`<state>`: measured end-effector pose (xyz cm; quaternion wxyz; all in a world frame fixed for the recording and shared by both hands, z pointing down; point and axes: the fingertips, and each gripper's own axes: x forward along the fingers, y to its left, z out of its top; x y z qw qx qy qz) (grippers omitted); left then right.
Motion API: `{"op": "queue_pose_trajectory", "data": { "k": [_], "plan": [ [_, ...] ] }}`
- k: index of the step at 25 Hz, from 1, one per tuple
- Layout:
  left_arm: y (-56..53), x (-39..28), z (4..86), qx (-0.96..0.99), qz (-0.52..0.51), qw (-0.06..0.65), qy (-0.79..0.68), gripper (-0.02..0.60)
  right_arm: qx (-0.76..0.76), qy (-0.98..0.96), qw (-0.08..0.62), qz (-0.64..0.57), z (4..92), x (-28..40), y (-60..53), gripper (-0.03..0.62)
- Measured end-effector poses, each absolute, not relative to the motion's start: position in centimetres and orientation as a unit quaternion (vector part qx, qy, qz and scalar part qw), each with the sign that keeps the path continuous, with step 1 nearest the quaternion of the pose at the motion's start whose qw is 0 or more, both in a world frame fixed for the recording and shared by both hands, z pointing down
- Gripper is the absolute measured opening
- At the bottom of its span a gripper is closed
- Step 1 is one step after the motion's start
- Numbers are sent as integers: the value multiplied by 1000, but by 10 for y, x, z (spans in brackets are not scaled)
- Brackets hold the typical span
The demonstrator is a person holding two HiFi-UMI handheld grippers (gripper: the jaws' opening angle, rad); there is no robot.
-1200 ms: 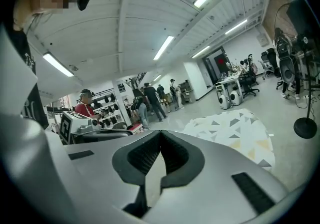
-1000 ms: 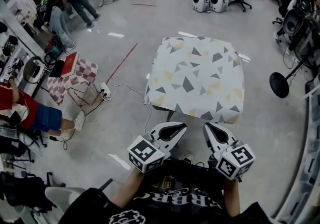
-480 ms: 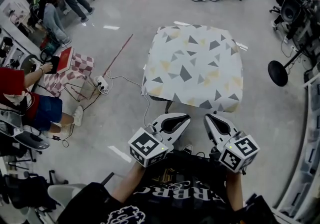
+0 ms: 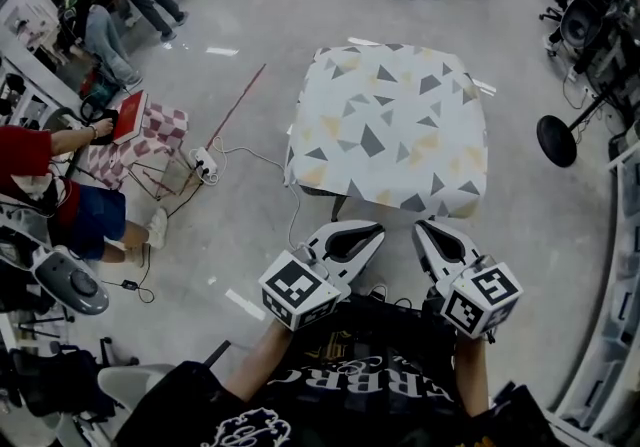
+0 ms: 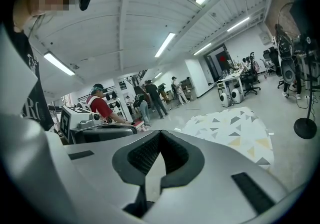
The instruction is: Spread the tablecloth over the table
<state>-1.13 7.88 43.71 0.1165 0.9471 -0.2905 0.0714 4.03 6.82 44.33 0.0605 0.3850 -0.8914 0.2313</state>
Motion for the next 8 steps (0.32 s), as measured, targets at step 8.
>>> {"op": "queue_pose_trajectory", "data": {
  "k": [8],
  "plan": [
    [78, -11, 436, 947, 67, 117, -290, 32, 391, -886, 58, 242, 454, 47, 68, 14]
  ]
}}
